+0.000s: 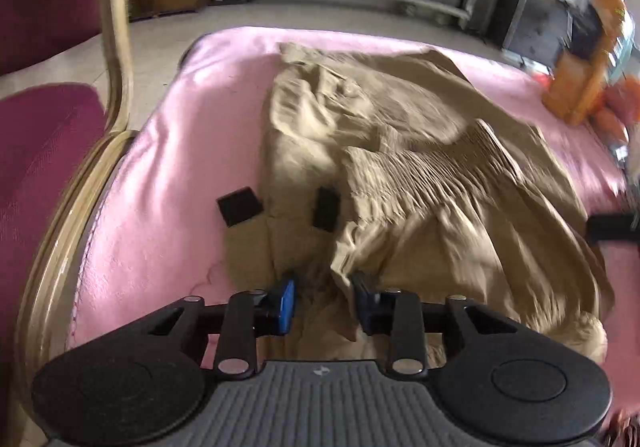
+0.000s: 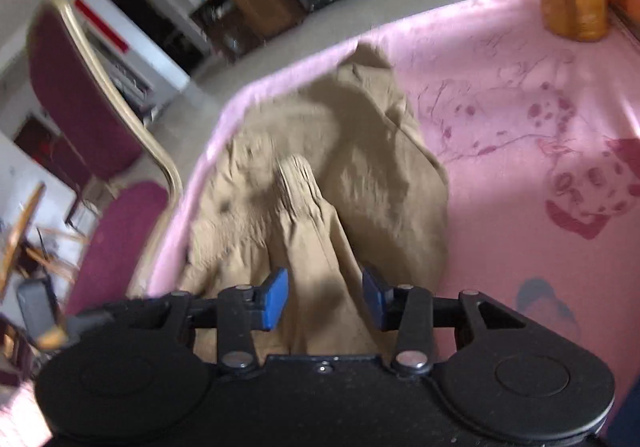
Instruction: Fold clothes
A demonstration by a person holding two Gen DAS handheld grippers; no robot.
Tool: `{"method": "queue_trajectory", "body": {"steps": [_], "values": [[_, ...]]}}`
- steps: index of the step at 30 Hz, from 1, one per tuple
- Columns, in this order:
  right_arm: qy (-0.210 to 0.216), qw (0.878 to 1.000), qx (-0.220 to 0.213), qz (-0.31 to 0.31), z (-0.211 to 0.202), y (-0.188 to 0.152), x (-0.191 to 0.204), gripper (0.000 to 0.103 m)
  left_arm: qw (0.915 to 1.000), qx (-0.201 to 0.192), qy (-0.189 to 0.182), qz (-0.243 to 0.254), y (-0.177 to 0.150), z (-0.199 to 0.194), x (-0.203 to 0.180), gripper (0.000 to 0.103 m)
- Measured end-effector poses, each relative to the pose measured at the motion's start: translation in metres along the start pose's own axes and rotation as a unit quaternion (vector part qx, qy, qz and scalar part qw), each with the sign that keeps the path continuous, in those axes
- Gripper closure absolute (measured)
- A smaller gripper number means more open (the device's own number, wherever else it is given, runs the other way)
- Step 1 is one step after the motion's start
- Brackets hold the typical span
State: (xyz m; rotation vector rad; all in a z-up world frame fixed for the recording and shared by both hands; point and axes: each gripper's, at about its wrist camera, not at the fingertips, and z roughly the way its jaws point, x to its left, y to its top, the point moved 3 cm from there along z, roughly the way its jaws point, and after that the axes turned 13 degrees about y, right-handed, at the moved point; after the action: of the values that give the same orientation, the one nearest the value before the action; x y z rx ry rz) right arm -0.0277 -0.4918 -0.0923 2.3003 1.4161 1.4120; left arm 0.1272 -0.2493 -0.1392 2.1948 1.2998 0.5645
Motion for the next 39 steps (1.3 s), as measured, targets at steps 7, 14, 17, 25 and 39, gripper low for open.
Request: {"method": "queue_trajectory", "body": {"steps": [7, 14, 17, 25, 39], "values": [[-0.071, 0.994, 0.019, -0.076, 0.017, -0.025, 0.013, 0.101, 0.9996, -0.011, 0.014, 0.022, -0.003, -0.002, -0.005, 0.072], [-0.105, 0.993, 0.019, -0.042, 0.005, -0.032, 0.004, 0.084, 0.9999, -0.004, 0.002, -0.011, -0.006, -0.011, 0.008, 0.067], [-0.081, 0.997, -0.005, 0.009, -0.014, -0.026, 0.001, 0.067, 0.9981, 0.01, -0.015, -0.059, -0.01, -0.024, 0.026, 0.061], [-0.001, 0.987, -0.076, 0.138, -0.065, -0.019, -0.031, 0.033, 0.9874, 0.063, -0.045, -0.138, -0.019, -0.036, 0.052, 0.044], [0.039, 0.988, 0.0, 0.148, -0.01, -0.027, -0.057, 0.073, 0.9915, 0.056, -0.055, -0.104, -0.021, -0.008, 0.027, 0.042]]}}
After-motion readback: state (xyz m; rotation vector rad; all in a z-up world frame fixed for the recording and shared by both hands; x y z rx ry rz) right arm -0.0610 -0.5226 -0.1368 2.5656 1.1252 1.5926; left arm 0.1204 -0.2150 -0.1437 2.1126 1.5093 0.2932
